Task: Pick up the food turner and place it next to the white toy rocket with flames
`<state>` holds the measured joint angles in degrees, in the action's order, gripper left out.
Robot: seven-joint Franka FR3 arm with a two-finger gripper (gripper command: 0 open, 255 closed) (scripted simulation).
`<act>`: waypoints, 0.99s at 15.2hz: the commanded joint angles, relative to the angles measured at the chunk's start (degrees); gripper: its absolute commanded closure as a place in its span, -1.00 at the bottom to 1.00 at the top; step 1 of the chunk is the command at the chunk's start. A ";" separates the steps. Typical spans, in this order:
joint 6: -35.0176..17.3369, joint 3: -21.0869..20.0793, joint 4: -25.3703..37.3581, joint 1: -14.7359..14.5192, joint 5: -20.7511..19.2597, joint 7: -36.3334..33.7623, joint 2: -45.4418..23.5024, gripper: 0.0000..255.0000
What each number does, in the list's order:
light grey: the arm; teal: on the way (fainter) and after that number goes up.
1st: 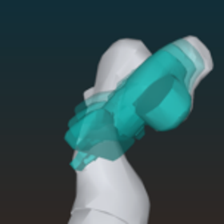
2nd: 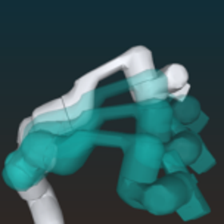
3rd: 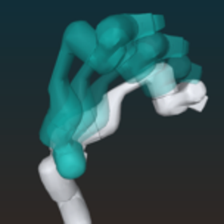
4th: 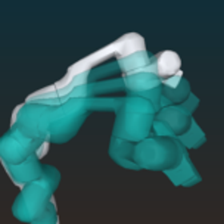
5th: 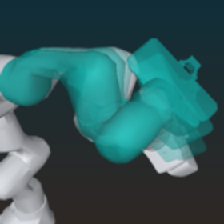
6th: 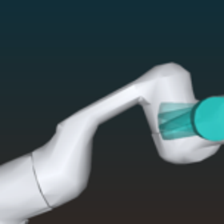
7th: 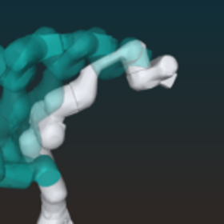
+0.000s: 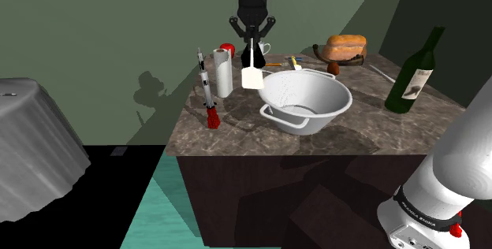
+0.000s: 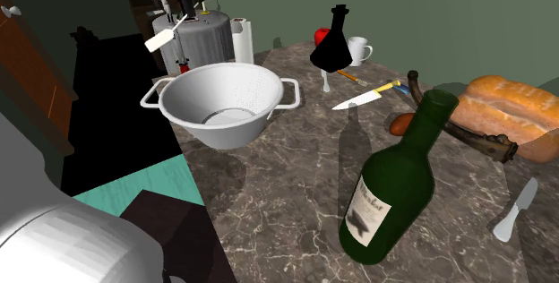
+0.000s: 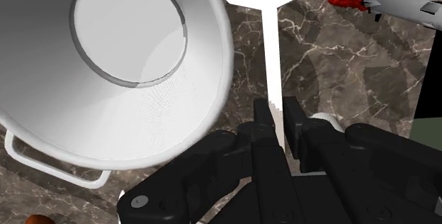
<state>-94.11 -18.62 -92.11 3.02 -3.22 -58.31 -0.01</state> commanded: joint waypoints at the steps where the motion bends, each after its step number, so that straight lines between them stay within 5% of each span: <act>1: -1.86 0.05 -2.38 0.05 0.17 0.01 0.59 1.00; 15: -12.79 0.14 -13.95 0.13 0.28 -0.35 1.26 1.00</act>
<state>-105.95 -18.43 -105.18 3.20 -2.89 -58.53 1.30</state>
